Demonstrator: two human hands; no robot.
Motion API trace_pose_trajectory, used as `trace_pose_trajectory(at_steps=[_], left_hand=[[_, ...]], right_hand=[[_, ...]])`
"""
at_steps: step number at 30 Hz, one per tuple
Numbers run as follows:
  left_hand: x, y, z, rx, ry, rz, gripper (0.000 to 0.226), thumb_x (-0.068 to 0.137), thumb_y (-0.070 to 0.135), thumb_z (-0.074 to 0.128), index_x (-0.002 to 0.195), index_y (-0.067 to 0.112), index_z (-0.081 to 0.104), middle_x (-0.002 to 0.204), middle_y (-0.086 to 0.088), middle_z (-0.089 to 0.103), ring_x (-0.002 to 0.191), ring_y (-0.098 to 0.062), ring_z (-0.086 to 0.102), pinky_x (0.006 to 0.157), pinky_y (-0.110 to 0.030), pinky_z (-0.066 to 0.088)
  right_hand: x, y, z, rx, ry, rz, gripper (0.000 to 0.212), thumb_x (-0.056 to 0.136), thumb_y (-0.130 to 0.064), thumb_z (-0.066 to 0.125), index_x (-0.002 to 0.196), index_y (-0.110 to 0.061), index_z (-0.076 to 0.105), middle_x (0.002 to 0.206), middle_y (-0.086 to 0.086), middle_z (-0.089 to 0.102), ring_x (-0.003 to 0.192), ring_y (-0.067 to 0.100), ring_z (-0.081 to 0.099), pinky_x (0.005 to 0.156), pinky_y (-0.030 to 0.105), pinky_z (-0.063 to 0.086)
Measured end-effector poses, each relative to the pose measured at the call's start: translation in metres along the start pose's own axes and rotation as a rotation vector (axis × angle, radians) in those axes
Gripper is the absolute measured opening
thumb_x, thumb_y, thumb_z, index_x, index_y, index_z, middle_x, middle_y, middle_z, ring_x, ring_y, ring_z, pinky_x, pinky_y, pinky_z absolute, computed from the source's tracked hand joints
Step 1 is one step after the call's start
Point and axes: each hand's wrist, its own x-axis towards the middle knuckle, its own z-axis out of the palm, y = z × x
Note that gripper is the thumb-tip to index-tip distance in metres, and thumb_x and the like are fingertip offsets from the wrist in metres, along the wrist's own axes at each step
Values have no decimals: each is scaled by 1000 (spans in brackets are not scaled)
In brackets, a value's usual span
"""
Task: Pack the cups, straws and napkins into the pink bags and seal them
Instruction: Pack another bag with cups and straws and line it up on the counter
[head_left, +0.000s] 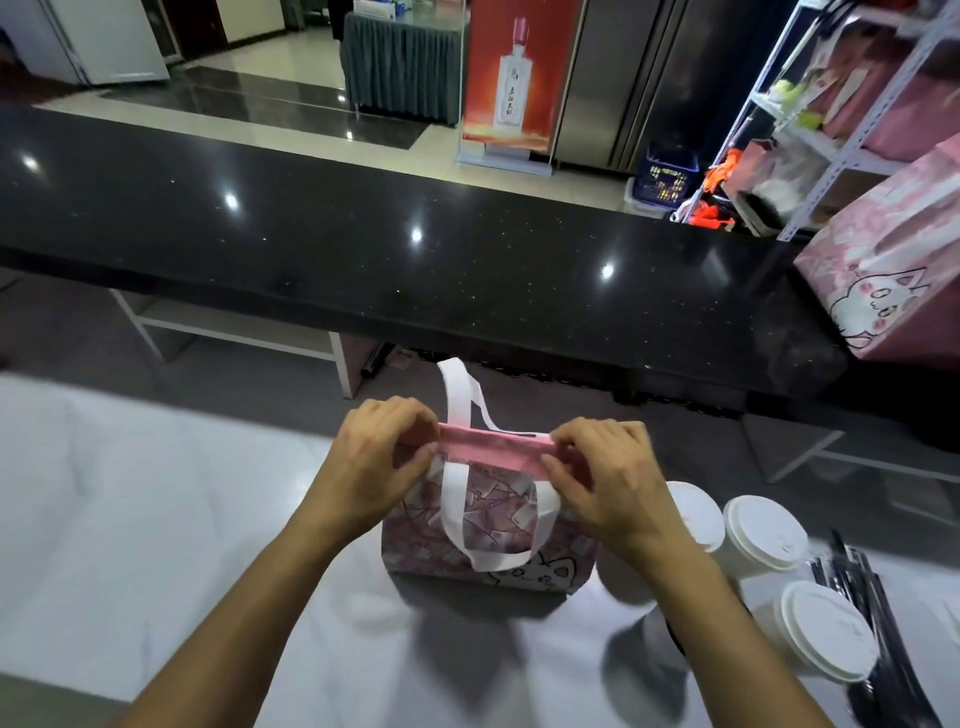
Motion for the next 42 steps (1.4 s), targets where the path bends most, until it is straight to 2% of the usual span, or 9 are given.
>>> trace_pose_trajectory(at_steps=[4,9,12,19,23,28,31,38,42], left_hand=[[6,9,2,31,-65,37,24,84,28,76,102,25,61,96,10,62,84,-12,51,73,-31,50],[6,3,-2,121,-105,123,17,85,34,74,91,19,72,86,5,66,73,-13,48,65,-25,38],[5,3,-8,86,-103,99,21,83,40,73,88,19,74,82,7,65,72,-14,54,63,-26,41],[2,-5,-13,175,-56,-4,46,74,63,62,74,19,75,70,9,64,59,-10,53,51,-22,41],[-3,-13,-27,55,-104,-87,18,83,37,74,96,26,80,85,14,71,74,-8,61,65,-35,55],[-8,-23,-36,-71,-191,-211,18,92,30,67,107,33,77,92,24,71,86,1,64,74,-32,58],[-12,-30,-36,-84,-172,-223,18,95,29,65,108,33,76,96,22,74,88,0,66,77,-34,57],[-3,-22,-34,-29,21,-279,25,96,23,64,119,27,72,106,2,74,93,-18,68,82,-38,60],[23,12,-32,-126,173,-245,48,97,19,61,143,23,50,143,-2,52,123,-17,54,105,-37,49]], right_hand=[[26,-38,26,-64,-97,-142,24,90,-42,66,107,-25,61,91,-8,66,81,16,56,77,36,42],[35,-53,35,-136,-89,-204,17,85,-35,74,86,-20,66,80,-3,63,72,20,54,70,36,38],[29,-36,22,-146,-73,-210,16,83,-34,77,82,-20,70,78,-4,62,72,19,51,71,35,34],[1,13,-2,-116,-61,14,28,81,-44,78,70,-24,62,72,-11,56,66,12,47,70,33,32],[-12,29,-10,-50,-82,113,27,82,-39,78,69,-23,61,69,-14,52,63,9,45,70,26,27],[-15,32,-15,55,-165,149,2,89,-29,73,88,-27,75,83,-14,65,72,-1,50,75,28,33],[-15,36,-19,54,-213,168,11,91,-24,72,98,-31,77,86,-13,69,77,12,57,79,36,40],[-18,16,-23,245,-47,316,14,88,-21,75,100,-28,80,82,-14,68,76,12,62,73,38,53],[-5,-17,-37,414,163,327,15,89,-13,74,101,-19,79,86,-8,69,79,11,66,70,27,57]])
